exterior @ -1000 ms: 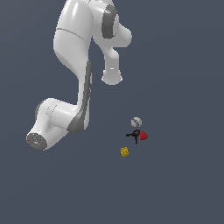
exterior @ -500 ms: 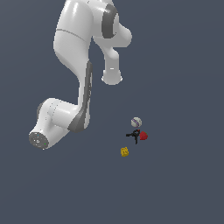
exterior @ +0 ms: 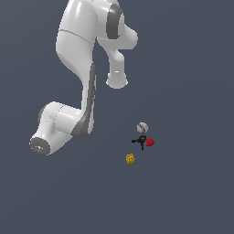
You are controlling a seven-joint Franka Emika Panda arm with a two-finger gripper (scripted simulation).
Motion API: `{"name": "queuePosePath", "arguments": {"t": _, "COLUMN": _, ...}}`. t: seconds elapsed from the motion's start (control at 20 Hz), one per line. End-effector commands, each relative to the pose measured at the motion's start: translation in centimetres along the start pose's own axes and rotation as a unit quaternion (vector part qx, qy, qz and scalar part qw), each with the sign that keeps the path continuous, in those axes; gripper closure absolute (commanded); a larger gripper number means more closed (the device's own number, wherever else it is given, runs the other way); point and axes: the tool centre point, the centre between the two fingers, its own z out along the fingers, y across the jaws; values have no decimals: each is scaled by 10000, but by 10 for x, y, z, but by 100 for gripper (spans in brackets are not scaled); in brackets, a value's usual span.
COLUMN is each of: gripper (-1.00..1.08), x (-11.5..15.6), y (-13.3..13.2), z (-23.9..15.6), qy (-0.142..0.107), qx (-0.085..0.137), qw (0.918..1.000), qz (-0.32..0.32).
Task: Pick up a designated object from a clutter of objects.
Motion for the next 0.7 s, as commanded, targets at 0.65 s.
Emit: {"name": "queuePosePath", "arguments": {"t": 0.65, "gripper": 108, "x": -85, "y": 2, "z": -49, "qy": 8, "qx": 7, "qw": 10000, "qz": 1}}
